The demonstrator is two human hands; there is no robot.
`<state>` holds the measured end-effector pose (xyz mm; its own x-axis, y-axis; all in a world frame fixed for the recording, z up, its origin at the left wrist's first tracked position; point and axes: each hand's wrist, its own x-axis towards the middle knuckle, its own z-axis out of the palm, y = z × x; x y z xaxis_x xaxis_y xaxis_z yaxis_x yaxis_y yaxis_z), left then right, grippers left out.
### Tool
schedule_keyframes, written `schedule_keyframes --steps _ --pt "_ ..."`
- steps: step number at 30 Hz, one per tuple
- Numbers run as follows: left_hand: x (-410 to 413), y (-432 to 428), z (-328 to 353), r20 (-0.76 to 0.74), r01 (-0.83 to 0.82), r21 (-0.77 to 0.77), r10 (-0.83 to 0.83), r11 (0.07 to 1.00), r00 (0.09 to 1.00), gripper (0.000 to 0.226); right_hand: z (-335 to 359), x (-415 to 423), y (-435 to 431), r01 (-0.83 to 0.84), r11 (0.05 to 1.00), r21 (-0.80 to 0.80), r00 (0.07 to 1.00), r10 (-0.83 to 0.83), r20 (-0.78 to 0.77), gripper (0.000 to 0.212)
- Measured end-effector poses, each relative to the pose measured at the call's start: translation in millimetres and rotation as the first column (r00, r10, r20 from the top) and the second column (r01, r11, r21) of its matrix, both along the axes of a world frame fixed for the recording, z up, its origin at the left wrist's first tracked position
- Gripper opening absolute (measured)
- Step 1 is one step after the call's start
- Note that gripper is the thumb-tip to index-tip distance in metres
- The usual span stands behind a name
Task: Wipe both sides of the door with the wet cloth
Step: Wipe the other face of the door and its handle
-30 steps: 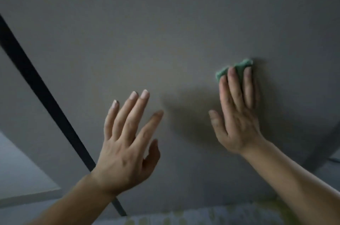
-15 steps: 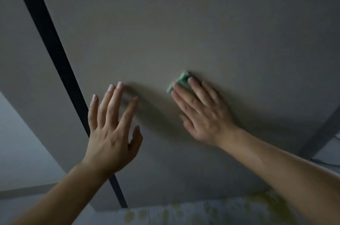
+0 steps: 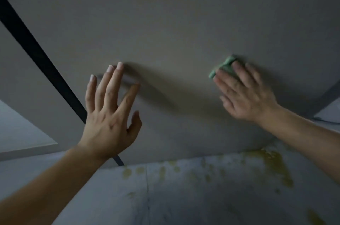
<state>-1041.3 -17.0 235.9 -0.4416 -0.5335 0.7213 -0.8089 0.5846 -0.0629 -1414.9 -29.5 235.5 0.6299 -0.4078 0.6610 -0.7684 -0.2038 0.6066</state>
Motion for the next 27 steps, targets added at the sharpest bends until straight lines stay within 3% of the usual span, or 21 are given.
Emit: schedule_keyframes --steps 2,4,5,7,9,11,14,17,21,27 --pt "-7.8 -0.1 -10.1 0.008 0.009 0.018 -0.009 1.0 1.0 0.057 11.2 5.6 -2.1 0.055 0.998 0.019 0.963 -0.058 0.265 0.074" --pt "-18.9 -1.8 -18.2 0.029 0.018 0.029 -0.019 0.999 0.999 0.063 4.6 25.0 -6.0 0.037 0.999 0.034 0.926 -0.047 0.375 0.073" --pt "-23.5 -3.2 -20.8 0.038 0.014 0.031 -0.015 0.999 0.999 0.066 -10.1 33.9 -7.0 0.002 0.999 0.053 0.952 -0.018 0.305 0.072" --pt "-28.8 -5.5 -24.8 0.049 -0.008 0.034 0.006 0.999 0.999 0.069 -57.6 38.2 -7.0 -0.068 0.989 0.132 0.998 0.068 0.004 0.071" --pt "-28.3 -5.9 -28.9 0.061 -0.022 0.033 0.02 0.999 0.998 0.068 -98.7 25.0 -5.3 -0.043 0.982 0.186 0.961 0.091 -0.26 0.072" --pt "-25.9 -2.5 -35.5 0.056 -0.006 0.038 0.004 0.999 0.998 0.064 -116.3 16.0 -1.8 -0.037 0.976 0.214 0.938 0.108 -0.33 0.07" --pt "-24.5 8.7 -47.0 0.039 0.023 0.047 -0.025 0.999 0.999 0.057 -111.8 16.1 -1.7 -0.096 0.974 0.205 0.96 0.145 -0.24 0.066" --pt "-27.0 15.4 -54.9 0.023 0.038 0.061 -0.039 0.997 0.999 0.055 -75.7 33.2 -8.2 -0.112 0.99 0.089 0.994 0.112 0.003 0.072" --pt "-31.8 9.7 -43.5 -0.016 0.036 0.054 -0.035 0.998 0.999 0.058 11.2 75.9 -18.7 -0.125 0.992 0.004 0.958 0.12 0.259 0.061" --pt "-30.3 -9.6 9.7 -0.072 0.021 -0.056 -0.025 0.998 0.997 0.062 64.7 103.6 -28.7 -0.169 0.978 -0.119 0.959 0.191 0.211 0.048"
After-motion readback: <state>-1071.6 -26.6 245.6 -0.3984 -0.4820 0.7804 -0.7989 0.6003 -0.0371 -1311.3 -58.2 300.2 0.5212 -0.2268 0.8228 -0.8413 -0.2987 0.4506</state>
